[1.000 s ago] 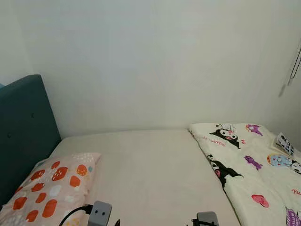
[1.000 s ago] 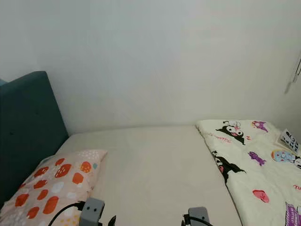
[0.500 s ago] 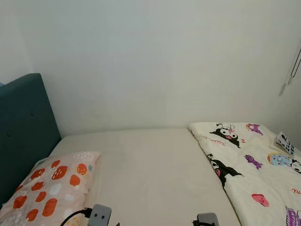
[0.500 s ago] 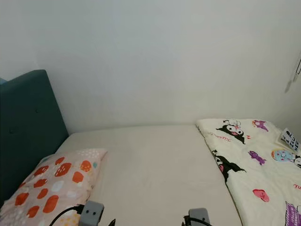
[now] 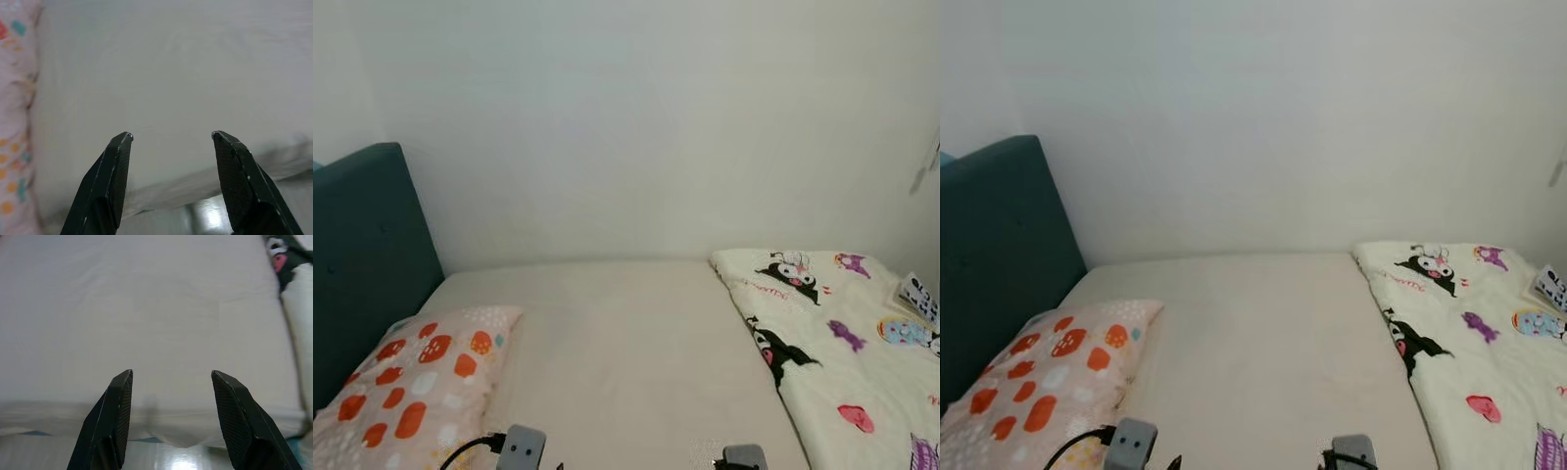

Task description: Clean up the room

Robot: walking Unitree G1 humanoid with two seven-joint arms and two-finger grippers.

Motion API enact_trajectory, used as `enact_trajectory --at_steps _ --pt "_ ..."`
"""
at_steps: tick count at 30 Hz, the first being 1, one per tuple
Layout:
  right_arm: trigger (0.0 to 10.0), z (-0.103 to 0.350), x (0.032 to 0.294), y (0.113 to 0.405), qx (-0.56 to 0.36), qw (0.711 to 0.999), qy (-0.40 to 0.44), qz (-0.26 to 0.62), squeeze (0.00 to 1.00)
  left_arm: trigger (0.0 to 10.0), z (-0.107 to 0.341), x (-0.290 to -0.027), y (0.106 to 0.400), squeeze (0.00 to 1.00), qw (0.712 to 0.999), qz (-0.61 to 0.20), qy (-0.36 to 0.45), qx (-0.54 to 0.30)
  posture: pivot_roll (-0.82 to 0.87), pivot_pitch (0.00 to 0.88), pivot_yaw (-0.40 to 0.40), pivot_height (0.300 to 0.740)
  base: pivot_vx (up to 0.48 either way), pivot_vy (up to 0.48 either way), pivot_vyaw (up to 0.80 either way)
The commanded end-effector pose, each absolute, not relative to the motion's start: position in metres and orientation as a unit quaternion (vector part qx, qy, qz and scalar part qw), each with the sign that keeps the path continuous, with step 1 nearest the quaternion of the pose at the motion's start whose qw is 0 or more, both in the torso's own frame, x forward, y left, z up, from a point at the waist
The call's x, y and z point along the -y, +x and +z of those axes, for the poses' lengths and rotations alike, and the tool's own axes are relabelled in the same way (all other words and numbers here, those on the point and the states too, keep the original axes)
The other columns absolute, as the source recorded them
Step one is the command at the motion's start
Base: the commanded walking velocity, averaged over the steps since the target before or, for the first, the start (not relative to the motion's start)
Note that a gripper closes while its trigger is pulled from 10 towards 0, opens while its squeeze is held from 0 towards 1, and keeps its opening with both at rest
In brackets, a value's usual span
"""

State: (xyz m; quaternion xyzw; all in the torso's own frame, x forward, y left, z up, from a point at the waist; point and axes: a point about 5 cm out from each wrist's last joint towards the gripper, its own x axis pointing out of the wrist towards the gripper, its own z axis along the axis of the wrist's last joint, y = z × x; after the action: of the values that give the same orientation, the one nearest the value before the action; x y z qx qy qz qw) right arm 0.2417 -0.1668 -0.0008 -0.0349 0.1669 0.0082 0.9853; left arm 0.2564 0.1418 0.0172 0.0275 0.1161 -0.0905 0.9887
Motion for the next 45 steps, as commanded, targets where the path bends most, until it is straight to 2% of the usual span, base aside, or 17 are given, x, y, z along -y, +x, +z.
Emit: enact_trajectory --at_steps 1,17,21,34,45 --pt "10.0 -0.0027 0.1677 0.2392 -0.173 0.985 -0.025 0.004 0.0 10.0 0.0137 -0.1424 0.2528 0.0 0.987 -0.091 0.029 -0.127 -0.04 0.093 0.001 0.74 0.0 -0.319 0.0" --pt "10.0 -0.004 0.1672 0.2366 -0.178 0.984 -0.021 0.005 0.0 10.0 0.013 -0.1436 0.2513 0.0 0.987 -0.094 0.031 -0.129 -0.04 0.086 0.004 0.74 0.0 -0.316 0.0" --pt "10.0 -0.0042 0.1669 0.2361 -0.179 0.984 -0.021 0.005 0.0 10.0 0.0119 -0.1437 0.2515 0.0 0.983 -0.104 0.055 -0.138 -0.04 0.089 0.005 0.74 0.0 -0.159 0.0" --pt "10.0 -0.0059 0.1664 0.2335 -0.182 0.983 -0.017 0.002 0.0 10.0 0.0112 -0.1461 0.2519 0.0 0.981 -0.11 0.044 -0.152 -0.03 0.095 0.009 0.74 0.0 0.466 0.0" --pt "10.0 -0.0048 0.1655 0.2349 -0.18 0.983 -0.016 0.001 0.0 10.0 0.0155 -0.1476 0.2547 0.0 0.986 -0.092 0.044 -0.133 -0.03 0.103 0.01 0.74 0.0 0.0 0.0"
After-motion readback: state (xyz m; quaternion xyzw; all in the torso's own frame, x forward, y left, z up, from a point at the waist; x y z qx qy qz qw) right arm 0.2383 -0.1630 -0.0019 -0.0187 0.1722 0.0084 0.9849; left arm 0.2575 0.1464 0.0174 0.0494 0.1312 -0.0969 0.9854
